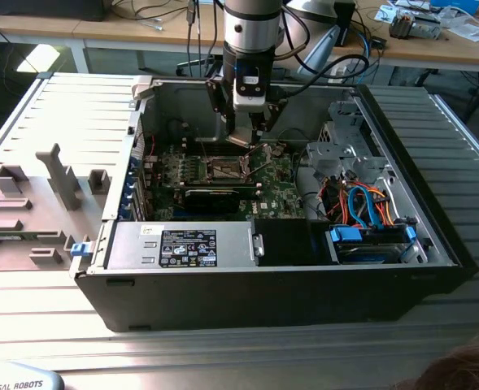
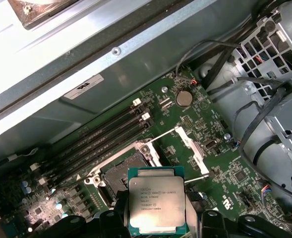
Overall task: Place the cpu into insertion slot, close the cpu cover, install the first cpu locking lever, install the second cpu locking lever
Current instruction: 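Place the cpu into insertion slot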
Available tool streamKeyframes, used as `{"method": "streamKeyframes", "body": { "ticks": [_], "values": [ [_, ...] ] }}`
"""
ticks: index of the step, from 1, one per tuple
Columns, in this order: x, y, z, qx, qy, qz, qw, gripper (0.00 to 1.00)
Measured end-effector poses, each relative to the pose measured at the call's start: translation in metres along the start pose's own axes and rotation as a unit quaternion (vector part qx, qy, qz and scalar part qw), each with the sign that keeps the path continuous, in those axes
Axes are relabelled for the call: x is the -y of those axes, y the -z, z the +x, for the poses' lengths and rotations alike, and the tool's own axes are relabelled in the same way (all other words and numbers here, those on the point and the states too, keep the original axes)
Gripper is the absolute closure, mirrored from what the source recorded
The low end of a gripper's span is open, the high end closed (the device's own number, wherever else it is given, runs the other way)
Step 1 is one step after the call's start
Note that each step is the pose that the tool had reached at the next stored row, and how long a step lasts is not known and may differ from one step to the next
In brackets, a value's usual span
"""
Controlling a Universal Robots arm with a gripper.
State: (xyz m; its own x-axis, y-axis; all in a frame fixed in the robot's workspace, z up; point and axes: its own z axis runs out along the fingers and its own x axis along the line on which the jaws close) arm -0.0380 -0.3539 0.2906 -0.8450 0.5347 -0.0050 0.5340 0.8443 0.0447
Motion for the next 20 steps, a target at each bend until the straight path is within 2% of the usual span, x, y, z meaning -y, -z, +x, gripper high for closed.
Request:
{"method": "streamKeyframes", "body": {
  "ticks": [20],
  "values": [
    [0.0,0.0,0.0,0.0012,-0.018,0.0007,0.9998,0.46]
  ]
}}
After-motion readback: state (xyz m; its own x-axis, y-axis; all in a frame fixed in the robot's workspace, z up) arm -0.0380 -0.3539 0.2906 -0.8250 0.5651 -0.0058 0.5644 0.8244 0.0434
